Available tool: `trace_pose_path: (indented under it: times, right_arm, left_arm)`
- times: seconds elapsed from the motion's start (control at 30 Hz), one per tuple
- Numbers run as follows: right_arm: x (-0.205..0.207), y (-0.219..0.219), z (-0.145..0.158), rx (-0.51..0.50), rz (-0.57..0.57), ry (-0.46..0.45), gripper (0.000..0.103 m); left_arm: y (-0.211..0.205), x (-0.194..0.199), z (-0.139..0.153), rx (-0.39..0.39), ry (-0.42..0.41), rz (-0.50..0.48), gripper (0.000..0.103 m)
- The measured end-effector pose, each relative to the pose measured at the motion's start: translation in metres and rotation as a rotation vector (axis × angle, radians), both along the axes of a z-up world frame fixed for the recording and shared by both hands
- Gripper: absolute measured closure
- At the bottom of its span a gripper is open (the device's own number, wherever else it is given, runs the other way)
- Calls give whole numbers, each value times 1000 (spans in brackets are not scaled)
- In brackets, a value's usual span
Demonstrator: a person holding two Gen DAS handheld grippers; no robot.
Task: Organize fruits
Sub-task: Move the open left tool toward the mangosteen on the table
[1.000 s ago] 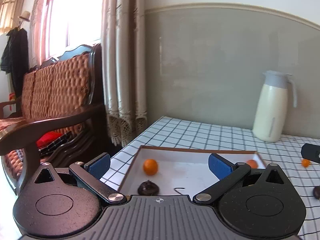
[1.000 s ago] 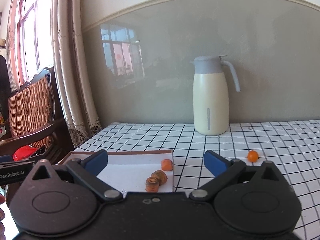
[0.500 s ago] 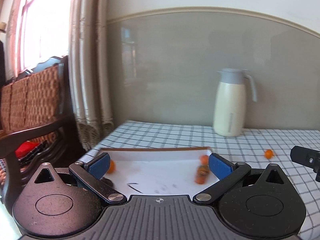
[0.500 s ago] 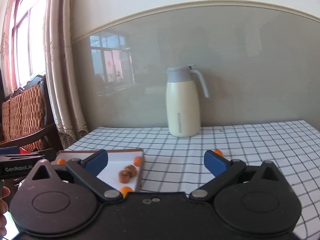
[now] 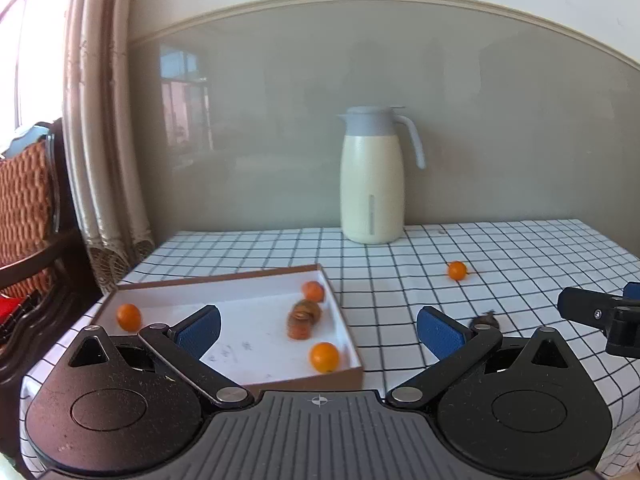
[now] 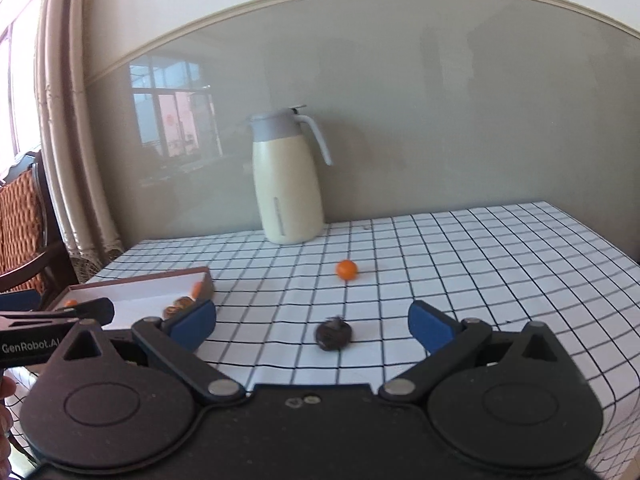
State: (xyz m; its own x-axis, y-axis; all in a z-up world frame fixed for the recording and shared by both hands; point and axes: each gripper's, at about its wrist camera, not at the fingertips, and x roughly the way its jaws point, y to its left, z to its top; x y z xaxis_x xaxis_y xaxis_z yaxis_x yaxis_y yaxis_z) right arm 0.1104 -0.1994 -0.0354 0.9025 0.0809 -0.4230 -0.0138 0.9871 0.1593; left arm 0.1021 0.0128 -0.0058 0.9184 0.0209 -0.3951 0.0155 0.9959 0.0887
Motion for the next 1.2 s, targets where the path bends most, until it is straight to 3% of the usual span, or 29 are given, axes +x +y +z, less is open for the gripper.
trace_pose_path:
  times: [0.33, 0.97, 1.2]
  right_arm:
    - [-1, -28, -8, 16, -66, 12, 6]
    - [7, -93, -33, 62, -196, 36, 6]
    - [8, -112, -38, 71, -229, 40, 6]
  left_arm:
    - [-29, 8, -13, 2, 35, -50, 0]
    - [-104, 60, -49, 9, 122, -161, 0]
    - [-147, 71, -72, 60, 140, -199, 0]
